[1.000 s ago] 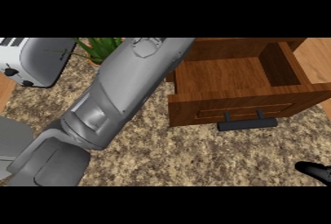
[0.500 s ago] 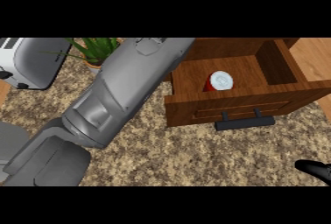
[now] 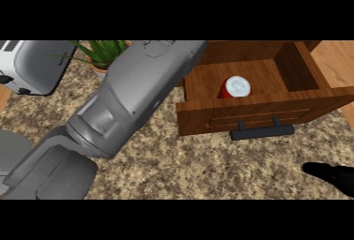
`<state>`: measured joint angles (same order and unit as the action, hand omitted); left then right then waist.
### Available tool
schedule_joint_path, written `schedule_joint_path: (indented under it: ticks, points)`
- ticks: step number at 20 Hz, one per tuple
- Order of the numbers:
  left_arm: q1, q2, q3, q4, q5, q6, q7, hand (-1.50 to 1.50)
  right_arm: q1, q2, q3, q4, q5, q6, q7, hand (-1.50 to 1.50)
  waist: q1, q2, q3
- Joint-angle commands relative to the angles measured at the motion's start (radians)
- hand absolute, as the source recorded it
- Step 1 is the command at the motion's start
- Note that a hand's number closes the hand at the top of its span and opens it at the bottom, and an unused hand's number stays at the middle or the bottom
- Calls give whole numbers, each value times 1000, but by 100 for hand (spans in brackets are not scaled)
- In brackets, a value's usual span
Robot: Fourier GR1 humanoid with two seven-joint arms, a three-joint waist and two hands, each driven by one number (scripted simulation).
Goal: Pick up the can, place it into the drawer and close the drawer
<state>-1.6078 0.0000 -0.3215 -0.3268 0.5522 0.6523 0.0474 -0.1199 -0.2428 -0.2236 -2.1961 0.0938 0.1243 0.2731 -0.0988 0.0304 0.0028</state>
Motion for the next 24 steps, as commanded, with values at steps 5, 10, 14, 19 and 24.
schedule_joint_path:
  ticks: [5,10,14,19,24]
  points:
    - [-32,0,19,4,66,4,-20,-150,-86,-63,139,139,302,-19,-100,-150,33,2,0]
    - [-36,0,34,16,78,-2,-58,-150,-139,-74,238,273,478,-61,-144,-150,57,-2,-1]
    - [-62,0,22,47,47,4,-52,-150,-182,-67,295,434,581,-111,-212,-150,84,-9,-1]
    - [-45,0,18,44,40,-21,-50,-150,-232,-31,373,621,750,-212,-232,-150,91,-14,-1]
    - [-12,42,54,48,41,-92,-70,-150,-409,-21,359,861,820,-266,-265,-150,113,-10,-2]
